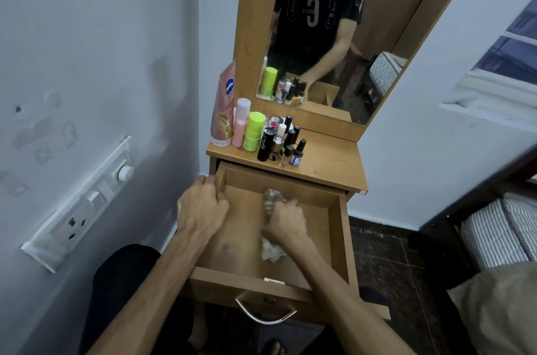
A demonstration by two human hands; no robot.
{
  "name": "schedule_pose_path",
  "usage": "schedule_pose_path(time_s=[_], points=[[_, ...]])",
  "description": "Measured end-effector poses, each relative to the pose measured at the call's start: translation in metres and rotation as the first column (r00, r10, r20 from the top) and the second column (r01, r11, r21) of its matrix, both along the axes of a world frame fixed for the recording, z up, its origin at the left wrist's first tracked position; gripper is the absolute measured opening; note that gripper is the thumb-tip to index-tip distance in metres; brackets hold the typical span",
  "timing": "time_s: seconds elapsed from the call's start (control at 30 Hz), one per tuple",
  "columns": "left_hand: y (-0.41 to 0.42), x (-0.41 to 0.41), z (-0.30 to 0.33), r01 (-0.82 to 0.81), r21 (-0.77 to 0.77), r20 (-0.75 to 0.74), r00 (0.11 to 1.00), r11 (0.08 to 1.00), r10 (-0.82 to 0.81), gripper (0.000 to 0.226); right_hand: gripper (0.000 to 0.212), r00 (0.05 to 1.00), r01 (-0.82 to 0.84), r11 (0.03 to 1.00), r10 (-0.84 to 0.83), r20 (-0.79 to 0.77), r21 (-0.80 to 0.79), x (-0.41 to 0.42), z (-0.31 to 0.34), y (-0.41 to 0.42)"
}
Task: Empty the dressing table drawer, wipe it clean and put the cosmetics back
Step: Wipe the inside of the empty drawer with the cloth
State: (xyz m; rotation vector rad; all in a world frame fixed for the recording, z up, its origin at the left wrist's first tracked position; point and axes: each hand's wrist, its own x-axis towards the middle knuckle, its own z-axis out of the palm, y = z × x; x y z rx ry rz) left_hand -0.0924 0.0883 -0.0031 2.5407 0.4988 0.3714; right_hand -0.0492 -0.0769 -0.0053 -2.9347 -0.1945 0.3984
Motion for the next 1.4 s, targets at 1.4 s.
schedule_pose_path(time_s=[1.4], points=[[0.006,-0.009,0.009,-0.168,-0.303,0.127,0.968,0.938,0.215,0.031,0.009,0.71,0.157,0.801,0.314,-0.63,0.577,-0.035,0.011,0.05]])
